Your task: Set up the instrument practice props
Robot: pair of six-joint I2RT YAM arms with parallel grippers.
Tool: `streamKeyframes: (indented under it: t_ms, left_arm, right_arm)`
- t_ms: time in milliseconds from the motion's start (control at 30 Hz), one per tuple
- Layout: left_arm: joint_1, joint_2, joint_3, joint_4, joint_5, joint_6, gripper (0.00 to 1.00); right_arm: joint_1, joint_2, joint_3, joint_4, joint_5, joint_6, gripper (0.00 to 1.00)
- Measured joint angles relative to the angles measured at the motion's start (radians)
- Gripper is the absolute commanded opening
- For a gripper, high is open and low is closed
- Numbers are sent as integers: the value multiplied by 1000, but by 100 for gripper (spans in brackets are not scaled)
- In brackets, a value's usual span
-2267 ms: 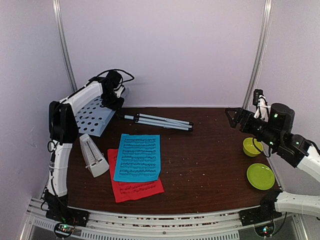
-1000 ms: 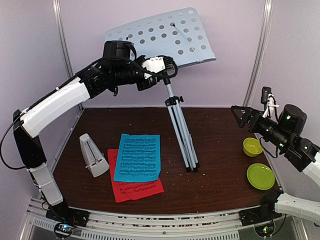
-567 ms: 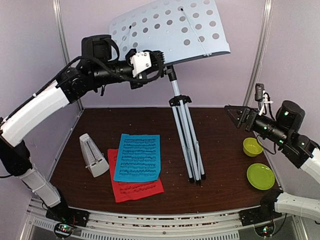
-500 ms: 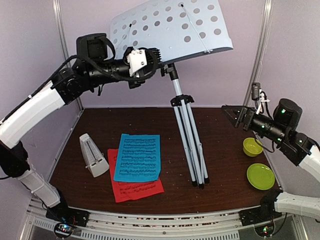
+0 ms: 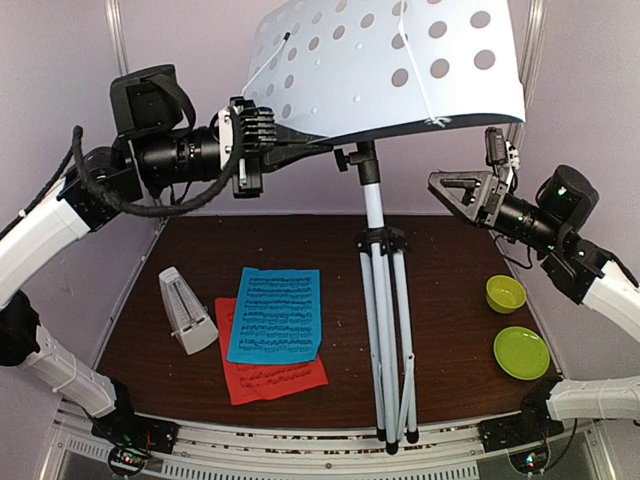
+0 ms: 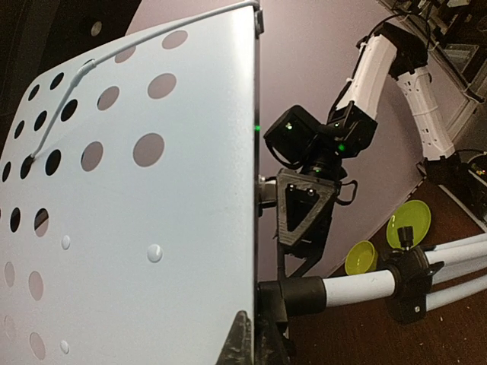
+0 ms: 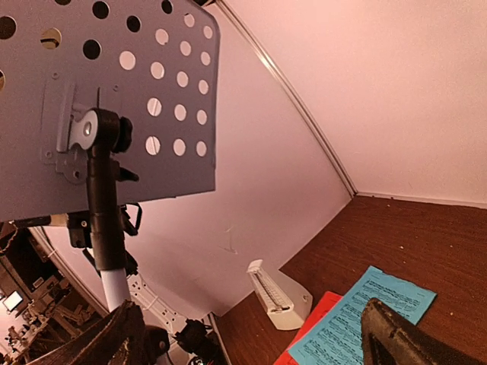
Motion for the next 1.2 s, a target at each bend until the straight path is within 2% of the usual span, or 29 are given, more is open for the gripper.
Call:
streamKeyframes:
  t_ms: [333, 533, 733, 1000, 1200]
  left_arm:
    - [-56, -3, -46, -44, 29, 22, 0]
    - [-60, 1, -60, -54, 11, 29, 0]
    - [-61, 1, -61, -50, 6, 27, 0]
    - [-62, 8, -61, -51, 6, 26, 0]
    - [-65, 11, -61, -51, 8, 27, 0]
  right_arm:
    - [138, 98, 149, 28, -53, 84, 88]
    - [220, 126, 165, -13, -42, 74, 80]
    - [262, 184, 178, -39, -44, 55, 61]
    - [297, 220, 200, -11, -61, 76, 39]
    - [309, 233, 205, 24, -77, 84, 18]
